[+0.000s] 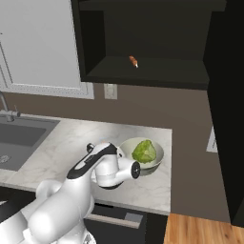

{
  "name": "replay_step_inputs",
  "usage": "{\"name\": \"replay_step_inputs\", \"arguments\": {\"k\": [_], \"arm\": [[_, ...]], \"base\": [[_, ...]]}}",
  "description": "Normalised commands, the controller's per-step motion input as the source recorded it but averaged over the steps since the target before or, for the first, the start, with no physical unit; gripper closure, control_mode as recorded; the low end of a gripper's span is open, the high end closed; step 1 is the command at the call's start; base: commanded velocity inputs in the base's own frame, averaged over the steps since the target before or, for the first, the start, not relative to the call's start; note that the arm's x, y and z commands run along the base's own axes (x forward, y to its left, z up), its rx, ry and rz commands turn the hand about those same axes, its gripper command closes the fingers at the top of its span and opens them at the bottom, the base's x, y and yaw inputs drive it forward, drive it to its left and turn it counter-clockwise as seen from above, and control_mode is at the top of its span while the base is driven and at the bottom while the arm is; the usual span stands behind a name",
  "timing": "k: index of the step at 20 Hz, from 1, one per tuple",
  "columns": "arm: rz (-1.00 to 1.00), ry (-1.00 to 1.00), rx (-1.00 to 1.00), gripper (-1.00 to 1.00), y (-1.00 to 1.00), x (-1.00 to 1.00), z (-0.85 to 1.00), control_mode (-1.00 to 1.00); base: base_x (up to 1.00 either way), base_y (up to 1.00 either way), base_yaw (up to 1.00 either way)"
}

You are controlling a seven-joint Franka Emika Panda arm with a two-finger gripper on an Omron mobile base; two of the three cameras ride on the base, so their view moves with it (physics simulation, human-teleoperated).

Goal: Pick the cheese from the fridge and the cheese grater from the cabinet and place them next to the salad bowl.

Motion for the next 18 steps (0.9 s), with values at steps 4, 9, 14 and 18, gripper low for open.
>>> {"name": "replay_step_inputs", "arguments": {"k": [4, 9, 14, 18], "arm": [[-0.02, 0.0, -0.03, -1.0, 0.01, -0.08, 0.0, -1.0], [-0.02, 0.0, -0.01, -1.0, -0.06, -0.17, 0.02, -1.0], [-0.04, 0.0, 0.0, -1.0, -0.1, -0.1, 0.1, -1.0], [-0.06, 0.0, 0.0, -1.0, -0.11, -0.03, 0.17, -1.0]], "base": [[0.0, 0.0, 0.0], [0.0, 0.0, 0.0], [0.0, 0.0, 0.0], [0.0, 0.0, 0.0]]}}
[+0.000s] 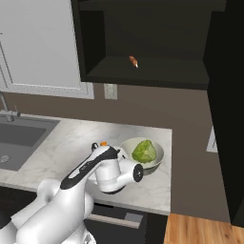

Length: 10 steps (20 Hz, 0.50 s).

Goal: Pick the cheese from the fridge and the cheese grater from the cabinet and place them next to the salad bowl.

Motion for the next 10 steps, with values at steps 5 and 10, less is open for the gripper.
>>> {"name": "replay_step_inputs", "arguments": {"k": [5, 10], "arm": [[-0.05, 0.0, 0.0, -1.0, -0.07, -0.15, 0.27, -1.0], [-0.06, 0.0, 0.0, -1.0, -0.1, -0.21, 0.31, -1.0]], "base": [[0.0, 0.0, 0.0], [0.0, 0.0, 0.0]]}}
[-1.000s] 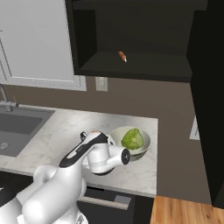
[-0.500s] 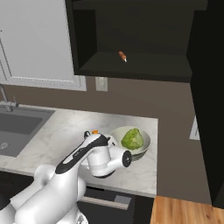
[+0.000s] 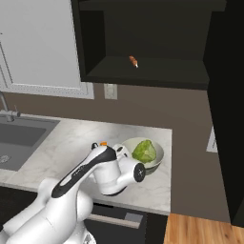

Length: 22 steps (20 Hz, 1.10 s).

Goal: Pick the cheese from the fridge and the cheese grater from the cabinet and place them next to the salad bowl.

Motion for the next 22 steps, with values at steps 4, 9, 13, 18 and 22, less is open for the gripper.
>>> {"name": "replay_step_inputs", "arguments": {"k": [4, 9, 13, 18, 22], "arm": [[-0.05, 0.0, 0.0, -1.0, -0.06, -0.24, 0.33, -1.0], [-0.05, 0.0, -0.02, -1.0, -0.02, -0.3, 0.4, -1.0], [-0.09, 0.0, -0.14, -1.0, -0.01, -0.32, 0.44, -1.0], [-0.13, 0.01, -0.18, -1.0, 0.0, -0.36, 0.43, -1.0], [-0.14, 0.07, -0.2, -1.0, -0.06, -0.38, 0.41, -1.0]], "base": [[0.0, 0.0, 0.0], [0.0, 0.0, 0.0], [0.0, 0.0, 0.0], [0.0, 0.0, 0.0], [0.0, 0.0, 0.0]]}}
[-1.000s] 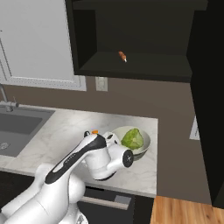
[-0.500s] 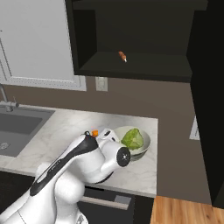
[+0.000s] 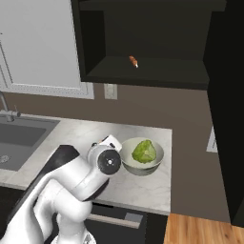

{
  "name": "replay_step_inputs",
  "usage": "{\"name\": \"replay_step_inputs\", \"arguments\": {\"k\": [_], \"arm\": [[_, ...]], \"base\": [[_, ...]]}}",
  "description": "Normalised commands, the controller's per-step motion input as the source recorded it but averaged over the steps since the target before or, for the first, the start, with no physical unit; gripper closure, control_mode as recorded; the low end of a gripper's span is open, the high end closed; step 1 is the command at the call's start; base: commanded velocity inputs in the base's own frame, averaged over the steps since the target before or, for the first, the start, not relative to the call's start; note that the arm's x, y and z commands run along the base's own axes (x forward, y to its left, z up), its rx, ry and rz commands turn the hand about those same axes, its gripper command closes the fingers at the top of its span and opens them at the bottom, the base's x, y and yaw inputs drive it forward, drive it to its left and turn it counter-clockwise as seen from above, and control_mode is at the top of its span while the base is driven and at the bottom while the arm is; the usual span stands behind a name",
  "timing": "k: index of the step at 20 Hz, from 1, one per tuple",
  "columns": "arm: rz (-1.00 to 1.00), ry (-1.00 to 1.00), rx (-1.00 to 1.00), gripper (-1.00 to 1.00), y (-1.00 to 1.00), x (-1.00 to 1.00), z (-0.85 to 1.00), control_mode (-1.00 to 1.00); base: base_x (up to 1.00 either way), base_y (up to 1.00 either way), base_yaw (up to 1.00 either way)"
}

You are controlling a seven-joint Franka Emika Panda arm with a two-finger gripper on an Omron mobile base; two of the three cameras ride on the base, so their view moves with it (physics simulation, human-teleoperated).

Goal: Pick the cheese from the fridge and the cheese grater from the cabinet and place them next to the salad bowl.

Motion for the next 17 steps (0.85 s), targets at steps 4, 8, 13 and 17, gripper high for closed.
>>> {"name": "replay_step_inputs", "arguments": {"k": [4, 8, 13, 17], "arm": [[-0.16, 0.09, -0.12, -1.0, -0.02, -0.44, 0.41, -1.0], [-0.23, 0.1, -0.03, -1.0, 0.0, -0.47, 0.38, -1.0], [-0.27, 0.11, 0.0, -1.0, 0.0, -0.5, 0.36, -1.0], [-0.39, 0.08, 0.01, -1.0, 0.04, -0.54, 0.24, -1.0]], "base": [[0.0, 0.0, 0.0], [0.0, 0.0, 0.0], [0.0, 0.0, 0.0], [0.0, 0.0, 0.0]]}}
